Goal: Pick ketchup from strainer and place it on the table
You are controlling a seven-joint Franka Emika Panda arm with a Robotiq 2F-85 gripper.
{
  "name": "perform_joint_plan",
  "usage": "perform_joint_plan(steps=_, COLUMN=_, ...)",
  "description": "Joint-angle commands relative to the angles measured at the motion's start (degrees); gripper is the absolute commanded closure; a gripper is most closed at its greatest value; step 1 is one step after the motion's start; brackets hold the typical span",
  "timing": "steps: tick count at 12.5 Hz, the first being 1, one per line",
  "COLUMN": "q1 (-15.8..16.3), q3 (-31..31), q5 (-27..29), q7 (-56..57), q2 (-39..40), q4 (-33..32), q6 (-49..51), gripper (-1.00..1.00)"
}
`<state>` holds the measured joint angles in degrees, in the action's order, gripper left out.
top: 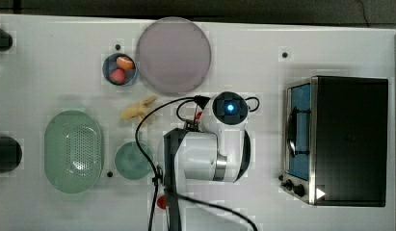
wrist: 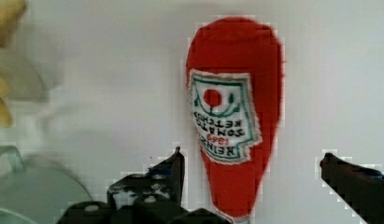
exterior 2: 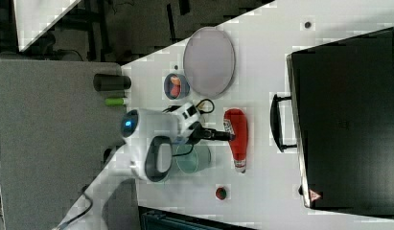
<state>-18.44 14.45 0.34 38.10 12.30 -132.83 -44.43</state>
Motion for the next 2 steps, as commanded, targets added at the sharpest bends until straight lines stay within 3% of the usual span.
perform_joint_plan(steps=1, q1=-0.72, q3=0.28, q5=0.43, q7=-9.98, q2=-9.45, q4=7.05, q6=6.93, gripper=-1.00)
perform_joint_plan(steps=2, q1=-0.73, q3=0.13, q5=0.43, q7=-14.76, q2=-11.52, q4=9.02, q6=10.51, gripper=-1.00)
